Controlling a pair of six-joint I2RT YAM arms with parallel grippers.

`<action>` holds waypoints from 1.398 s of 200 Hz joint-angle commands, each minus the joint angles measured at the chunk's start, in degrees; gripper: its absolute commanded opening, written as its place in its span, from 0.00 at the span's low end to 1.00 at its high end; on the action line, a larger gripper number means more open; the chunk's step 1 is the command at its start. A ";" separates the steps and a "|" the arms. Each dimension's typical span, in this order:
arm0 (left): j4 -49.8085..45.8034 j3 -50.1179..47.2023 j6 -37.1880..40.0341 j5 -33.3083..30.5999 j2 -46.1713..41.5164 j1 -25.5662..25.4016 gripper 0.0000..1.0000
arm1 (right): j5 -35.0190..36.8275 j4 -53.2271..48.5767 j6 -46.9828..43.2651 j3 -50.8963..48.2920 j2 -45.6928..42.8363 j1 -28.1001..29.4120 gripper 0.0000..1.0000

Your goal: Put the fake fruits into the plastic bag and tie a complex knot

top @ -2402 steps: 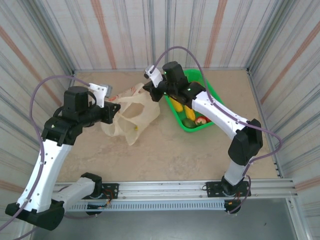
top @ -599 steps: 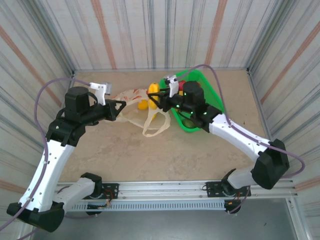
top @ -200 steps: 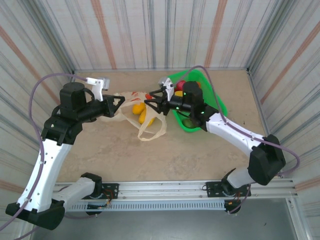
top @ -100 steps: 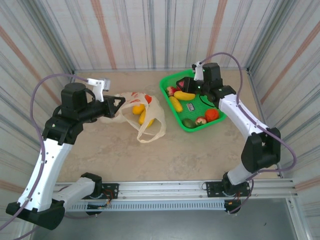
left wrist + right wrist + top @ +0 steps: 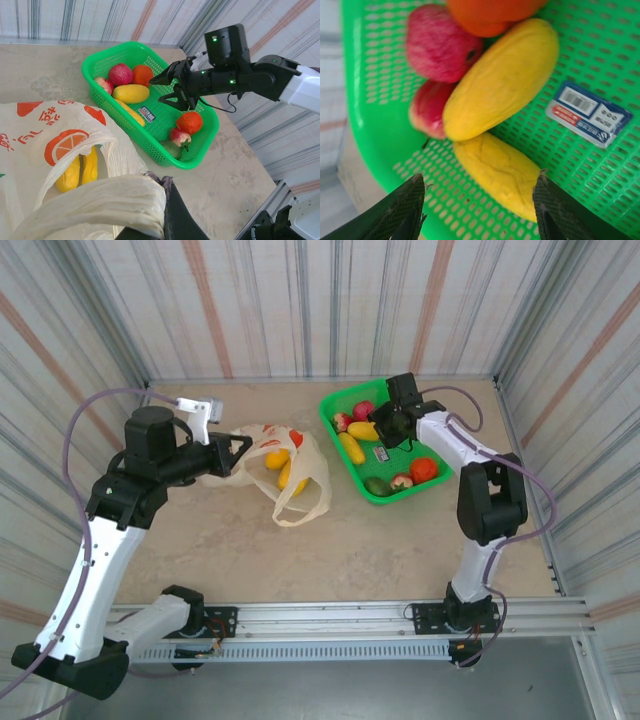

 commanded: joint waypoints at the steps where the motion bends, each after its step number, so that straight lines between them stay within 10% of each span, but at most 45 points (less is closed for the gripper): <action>1: 0.33 -0.06 1.09 0.53 -0.39 -0.33 0.00 | 3.82 -3.82 14.23 3.12 3.45 -0.46 0.63; 166: -0.90 -0.75 2.24 -1.09 -1.24 -0.86 0.00 | 4.35 8.05 26.25 4.57 16.75 -2.20 0.62; 279: -1.18 -0.63 2.51 -1.25 -1.14 -0.73 0.00 | 7.11 14.49 14.35 -8.89 -4.20 -3.20 0.45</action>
